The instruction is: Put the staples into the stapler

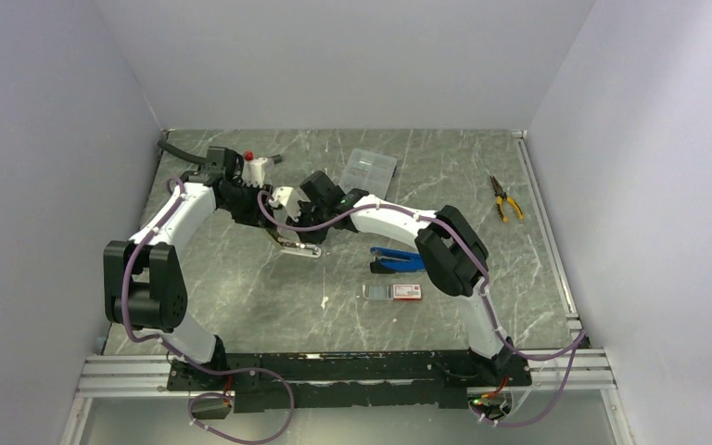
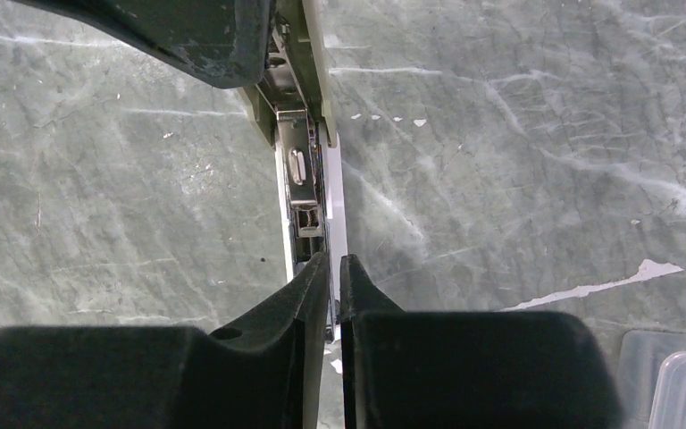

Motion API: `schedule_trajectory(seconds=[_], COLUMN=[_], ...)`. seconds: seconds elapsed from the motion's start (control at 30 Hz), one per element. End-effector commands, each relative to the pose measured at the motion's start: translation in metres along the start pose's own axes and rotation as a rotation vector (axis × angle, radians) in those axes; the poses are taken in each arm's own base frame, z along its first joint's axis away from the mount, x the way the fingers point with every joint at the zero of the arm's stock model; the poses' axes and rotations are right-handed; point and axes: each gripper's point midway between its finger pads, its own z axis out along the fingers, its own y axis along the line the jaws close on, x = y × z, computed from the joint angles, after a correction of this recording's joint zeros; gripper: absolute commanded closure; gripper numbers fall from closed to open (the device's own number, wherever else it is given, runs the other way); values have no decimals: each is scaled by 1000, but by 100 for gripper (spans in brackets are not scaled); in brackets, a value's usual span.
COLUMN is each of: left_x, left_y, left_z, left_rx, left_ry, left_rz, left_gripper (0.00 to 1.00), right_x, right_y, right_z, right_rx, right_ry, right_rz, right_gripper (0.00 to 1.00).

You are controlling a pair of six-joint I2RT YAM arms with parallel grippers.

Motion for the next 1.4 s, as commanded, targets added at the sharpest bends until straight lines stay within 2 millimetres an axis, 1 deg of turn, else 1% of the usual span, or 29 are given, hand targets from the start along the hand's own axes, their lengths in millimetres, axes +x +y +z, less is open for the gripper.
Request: schedule_trajectory(seconds=[0.0, 0.1, 0.13, 0.23, 0.33, 0.7, 1.07, 1.37], left_x=[-8, -8, -7, -8, -8, -8, -8, -7], left_y=[-4, -5, -5, -5, -5, -6, -5, -4], left_z=[0, 0, 0, 0, -1, -1, -2, -2], left_rx=[30, 33, 34, 33, 31, 33, 28, 22], left_ry=[-24, -20, -19, -21, -23, -24, -26, -24], left_rz=[17, 15, 13, 16, 16, 14, 11, 5], left_gripper=[53, 53, 53, 53, 53, 53, 53, 53], right_x=[-40, -37, -35, -30, -25, -15, -12, -3], right_y=[-7, -7, -7, -7, -5, -3, 8, 10], right_z=[-27, -26, -25, -22, -19, -11, -9, -4], right_rx=[41, 39, 43, 44, 36, 26, -10, -20], right_ry=[-81, -71, -65, -52, -43, -19, -20, -7], right_rz=[-44, -54, -57, -65, -62, -67, -64, -52], right_gripper=[86, 85, 83, 74, 71, 74, 72, 72])
